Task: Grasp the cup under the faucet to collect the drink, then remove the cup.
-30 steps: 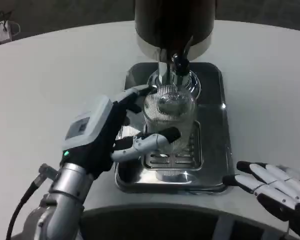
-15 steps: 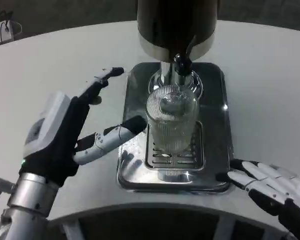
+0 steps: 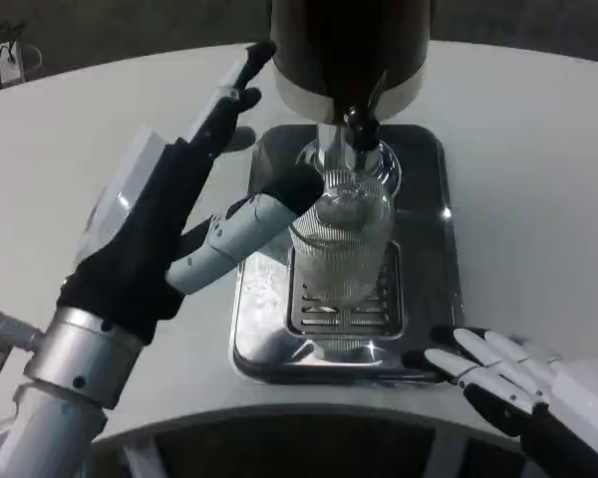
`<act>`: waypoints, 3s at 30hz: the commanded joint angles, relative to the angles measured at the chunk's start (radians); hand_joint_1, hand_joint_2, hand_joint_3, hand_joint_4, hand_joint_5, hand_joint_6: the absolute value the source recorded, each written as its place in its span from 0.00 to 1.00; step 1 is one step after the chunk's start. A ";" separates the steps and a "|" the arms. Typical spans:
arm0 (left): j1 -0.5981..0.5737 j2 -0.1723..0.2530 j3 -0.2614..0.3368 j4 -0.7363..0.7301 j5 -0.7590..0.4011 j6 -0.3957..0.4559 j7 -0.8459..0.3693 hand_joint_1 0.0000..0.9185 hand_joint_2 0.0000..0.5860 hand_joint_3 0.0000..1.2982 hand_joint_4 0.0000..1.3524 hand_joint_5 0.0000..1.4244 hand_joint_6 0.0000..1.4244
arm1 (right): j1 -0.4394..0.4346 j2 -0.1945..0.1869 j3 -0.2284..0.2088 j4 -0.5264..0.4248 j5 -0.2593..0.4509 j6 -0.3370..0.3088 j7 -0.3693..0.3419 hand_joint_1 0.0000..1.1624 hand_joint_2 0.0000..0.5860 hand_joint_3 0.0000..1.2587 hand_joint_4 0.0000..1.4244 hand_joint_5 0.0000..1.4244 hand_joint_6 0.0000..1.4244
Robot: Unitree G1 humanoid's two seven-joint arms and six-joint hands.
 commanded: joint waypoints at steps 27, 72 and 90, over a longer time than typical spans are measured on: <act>-0.328 0.043 -0.178 -0.112 0.048 0.447 -0.198 0.00 0.07 0.03 0.00 0.04 0.12 | 0.075 0.042 -0.026 -0.032 0.022 -0.050 -0.025 0.38 0.81 0.09 0.00 0.00 0.01; -0.416 0.147 -0.306 0.066 0.175 0.293 -0.359 0.00 0.04 0.04 0.00 0.03 0.11 | -0.038 0.097 0.101 -0.031 0.215 0.337 -0.059 0.48 0.59 0.07 0.00 0.04 0.06; -0.398 0.163 -0.279 0.050 0.173 0.265 -0.383 0.00 0.03 0.04 0.00 0.03 0.10 | -0.003 0.267 0.256 0.043 0.075 0.256 -0.338 0.60 0.45 0.00 0.00 0.05 0.08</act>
